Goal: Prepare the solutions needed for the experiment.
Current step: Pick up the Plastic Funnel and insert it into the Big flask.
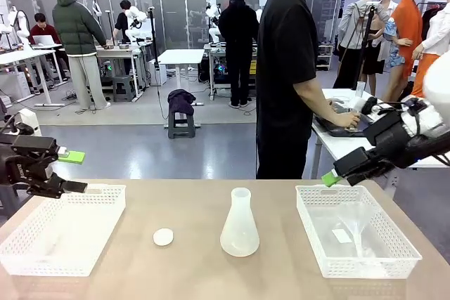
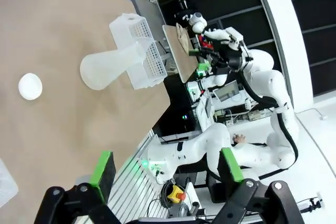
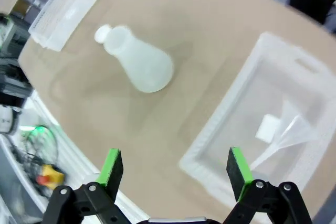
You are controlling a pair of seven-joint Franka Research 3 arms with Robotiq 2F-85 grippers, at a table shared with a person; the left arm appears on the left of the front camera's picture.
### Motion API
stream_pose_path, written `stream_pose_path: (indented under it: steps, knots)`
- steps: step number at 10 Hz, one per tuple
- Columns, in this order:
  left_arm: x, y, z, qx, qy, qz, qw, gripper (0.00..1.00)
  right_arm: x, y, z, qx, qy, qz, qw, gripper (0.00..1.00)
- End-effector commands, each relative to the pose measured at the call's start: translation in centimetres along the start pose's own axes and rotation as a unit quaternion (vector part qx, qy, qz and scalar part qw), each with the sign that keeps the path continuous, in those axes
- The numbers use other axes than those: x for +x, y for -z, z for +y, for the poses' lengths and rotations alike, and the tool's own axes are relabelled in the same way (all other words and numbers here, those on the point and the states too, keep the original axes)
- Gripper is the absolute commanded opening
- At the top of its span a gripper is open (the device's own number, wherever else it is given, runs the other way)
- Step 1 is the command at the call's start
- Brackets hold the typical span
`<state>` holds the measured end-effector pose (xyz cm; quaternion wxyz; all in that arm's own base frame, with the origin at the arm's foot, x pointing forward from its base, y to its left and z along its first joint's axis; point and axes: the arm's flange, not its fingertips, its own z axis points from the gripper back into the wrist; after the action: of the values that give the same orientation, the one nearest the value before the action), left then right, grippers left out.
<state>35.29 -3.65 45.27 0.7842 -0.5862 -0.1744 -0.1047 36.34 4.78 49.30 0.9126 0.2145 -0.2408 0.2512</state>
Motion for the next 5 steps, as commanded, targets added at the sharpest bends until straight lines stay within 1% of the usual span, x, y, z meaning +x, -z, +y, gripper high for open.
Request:
stream_pose_path:
  steps: [1,2,3,4,5]
  knots:
    - [0.7,0.8,-0.2,-0.006,0.041,0.013,0.999,1.00,1.0,1.7,-1.3,-0.166,-0.170,-0.033,0.971,1.00]
    - [0.0,0.0,0.0,0.000,0.000,0.000,1.000,1.00,2.0,2.3,-2.0,-0.213,-0.220,-0.025,0.952,1.00]
    - [0.0,0.0,0.0,0.000,0.000,0.000,1.000,1.00,2.7,2.8,-2.6,-0.228,-0.265,-0.009,0.937,1.00]
    - [0.0,0.0,0.0,0.000,0.000,0.000,1.000,1.00,3.3,3.0,-3.2,-0.199,-0.292,0.007,0.935,1.00]
    - [0.0,0.0,0.0,0.000,0.000,0.000,1.000,1.00,3.8,3.0,-3.8,-0.188,-0.319,0.029,0.928,1.00]
